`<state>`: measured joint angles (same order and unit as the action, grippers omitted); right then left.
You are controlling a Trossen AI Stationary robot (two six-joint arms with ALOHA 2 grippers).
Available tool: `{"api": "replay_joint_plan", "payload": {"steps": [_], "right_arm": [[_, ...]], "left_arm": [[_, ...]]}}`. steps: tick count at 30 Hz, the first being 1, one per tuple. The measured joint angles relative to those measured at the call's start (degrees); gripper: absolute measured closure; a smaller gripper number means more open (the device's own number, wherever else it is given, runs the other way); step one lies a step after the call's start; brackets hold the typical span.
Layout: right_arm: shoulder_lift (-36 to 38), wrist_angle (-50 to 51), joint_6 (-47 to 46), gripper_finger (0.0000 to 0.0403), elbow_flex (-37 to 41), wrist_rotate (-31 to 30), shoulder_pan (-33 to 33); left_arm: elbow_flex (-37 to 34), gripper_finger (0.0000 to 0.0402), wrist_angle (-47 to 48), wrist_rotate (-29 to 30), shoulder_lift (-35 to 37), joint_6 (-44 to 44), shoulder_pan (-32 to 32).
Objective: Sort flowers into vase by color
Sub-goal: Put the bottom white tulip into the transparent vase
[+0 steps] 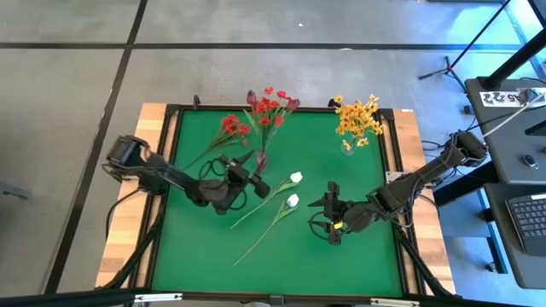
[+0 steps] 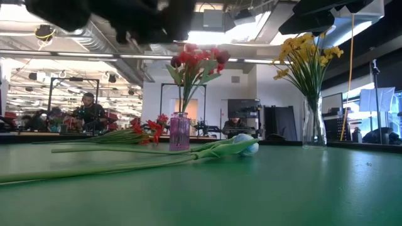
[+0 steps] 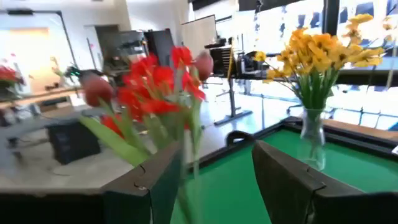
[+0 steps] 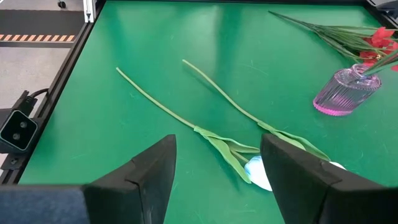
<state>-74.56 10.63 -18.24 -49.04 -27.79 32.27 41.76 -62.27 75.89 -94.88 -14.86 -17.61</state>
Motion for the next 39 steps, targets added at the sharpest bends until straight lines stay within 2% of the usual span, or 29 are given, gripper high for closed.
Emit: {"api": "replay_joint_plan", "payload": {"steps": [5,8,10,13,18,20,24,27,34,39], "right_arm": [[0.0,0.0,0.0,0.0171,0.0,-0.2,0.0],[0.0,0.0,-1.5,0.0171,0.0,-0.1,0.0],[0.0,0.0,-2.9,0.0171,0.0,-0.1,0.0],[0.0,0.1,-4.0,0.0171,0.0,0.6,0.0],[0.0,0.0,-4.5,0.0171,0.0,1.5,0.0],[0.0,-0.1,-4.5,0.0171,0.0,1.5,0.0],[0.0,-0.2,-4.5,0.0171,0.0,1.5,0.0],[0.0,-0.2,-4.5,0.0171,0.0,1.4,0.0],[0.0,-0.1,-4.4,0.0171,0.0,1.4,0.0],[0.0,0.6,-4.3,0.0171,0.0,1.3,0.0]], "left_arm": [[0.0,0.0209,10.8,8.2,8.1,-0.6,-3.5],[0.0,0.0209,14.8,8.3,11.6,2.1,-5.7],[0.0,0.0209,17.1,4.3,12.9,5.1,-7.2],[0.0,0.0209,23.7,-6.4,14.0,13.3,-9.4],[0.0,0.0209,42.2,-34.4,13.5,35.9,-9.2],[0.0,0.0209,48.6,-41.4,12.2,43.6,-8.9],[0.0,0.0209,56.3,-43.8,9.0,52.1,-9.0],[0.0,0.0209,56.3,-44.5,6.2,54.7,-9.1],[0.1,0.0209,52.5,-48.6,0.4,55.3,-7.1],[3.4,0.0209,51.9,-52.3,-3.5,55.1,-5.9]]}}
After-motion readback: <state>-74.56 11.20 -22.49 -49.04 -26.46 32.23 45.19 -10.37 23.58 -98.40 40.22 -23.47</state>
